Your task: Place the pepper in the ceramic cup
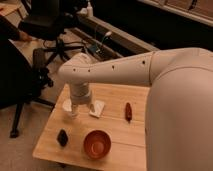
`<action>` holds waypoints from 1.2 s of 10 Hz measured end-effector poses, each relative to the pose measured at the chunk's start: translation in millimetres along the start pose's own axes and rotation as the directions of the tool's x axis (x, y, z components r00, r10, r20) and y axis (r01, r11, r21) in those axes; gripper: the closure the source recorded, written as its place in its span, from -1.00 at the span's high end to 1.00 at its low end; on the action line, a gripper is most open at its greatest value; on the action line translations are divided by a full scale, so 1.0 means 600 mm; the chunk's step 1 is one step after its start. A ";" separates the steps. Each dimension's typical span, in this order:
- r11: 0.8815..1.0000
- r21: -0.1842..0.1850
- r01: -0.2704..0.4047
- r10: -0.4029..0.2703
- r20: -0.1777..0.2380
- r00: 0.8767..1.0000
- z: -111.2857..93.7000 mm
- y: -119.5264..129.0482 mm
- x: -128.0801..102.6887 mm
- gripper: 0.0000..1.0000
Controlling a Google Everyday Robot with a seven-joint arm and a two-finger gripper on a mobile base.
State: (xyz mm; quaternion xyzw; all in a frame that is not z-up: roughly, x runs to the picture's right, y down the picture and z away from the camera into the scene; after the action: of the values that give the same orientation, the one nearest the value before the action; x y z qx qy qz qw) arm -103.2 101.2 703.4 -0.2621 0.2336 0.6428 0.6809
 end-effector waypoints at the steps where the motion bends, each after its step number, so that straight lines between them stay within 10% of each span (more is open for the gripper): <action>1: 1.000 0.000 0.000 0.000 0.000 1.000 0.000 0.000 0.000 0.30; 7: 0.999 -0.006 -0.045 0.045 0.100 0.994 0.009 -0.075 -0.029 0.30; 12: 0.968 -0.003 -0.252 0.249 0.167 0.954 0.067 -0.309 -0.033 0.30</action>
State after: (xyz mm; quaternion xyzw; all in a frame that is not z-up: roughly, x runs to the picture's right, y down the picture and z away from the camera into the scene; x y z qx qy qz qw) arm 79.4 106.1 757.4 -0.1696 0.2134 0.7413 0.6134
